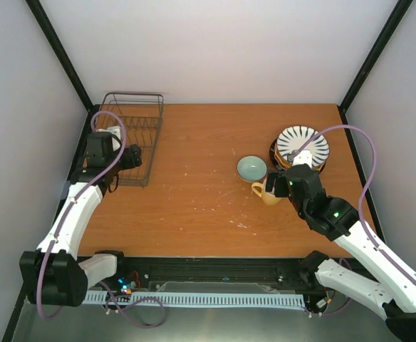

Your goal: Load the mixed dishes into the dish rack

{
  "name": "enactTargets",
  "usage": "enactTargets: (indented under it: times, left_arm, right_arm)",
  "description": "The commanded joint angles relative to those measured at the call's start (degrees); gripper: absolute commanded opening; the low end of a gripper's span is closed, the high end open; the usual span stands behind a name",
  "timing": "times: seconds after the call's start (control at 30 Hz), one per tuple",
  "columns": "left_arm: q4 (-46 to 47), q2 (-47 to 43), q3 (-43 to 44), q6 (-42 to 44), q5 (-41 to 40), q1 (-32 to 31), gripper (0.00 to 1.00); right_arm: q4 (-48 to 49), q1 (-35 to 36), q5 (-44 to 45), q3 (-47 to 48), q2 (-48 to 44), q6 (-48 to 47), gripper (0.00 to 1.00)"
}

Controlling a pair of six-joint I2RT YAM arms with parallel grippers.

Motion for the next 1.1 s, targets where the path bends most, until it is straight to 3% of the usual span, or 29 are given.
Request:
enactTargets:
  times: [0.0,0.2,0.37,0.57,0.8,0.93,1.07]
  left_arm:
    - [-2.98,2.41,2.45,1.50,-2.00,0.14,0.81]
    - [-4.86,5.62,6.45,3.55,-5.04,0.13,0.81]
    - [-7.68,9.64,11.56,5.88,-10.45,0.13,0.77]
    - [-9.17,15.09,16.89,8.81,-15.47,0.50,0.56]
    - [-10.84,23.38,17.77,8.99,-9.08,2.32,0.35]
    - [-14.47,30.06,19.85,8.07,-7.72,2.33,0.19]
    - [-15.35,32.97,19.51,7.05,-4.49,2.24,0.12]
  right_arm:
    - [-0.20,-0.14,-0.24,0.09,-0.55,0.19,1.00]
    - [0.58,-0.14,-4.43,2.48,0.39,-3.71,1.00]
    - [-3.20,-0.13,-4.82,9.89,9.41,-6.80,0.98]
    - [-2.31,-0.14,-11.39,18.66,22.88,-6.85,0.84]
    - [3.73,0.02,-23.33,20.40,30.38,-3.15,0.82]
    - [3.79,0.13,-23.95,20.83,31.97,-3.49,0.81]
    - [3.91,0.13,-22.80,20.59,31.59,-4.40,0.81]
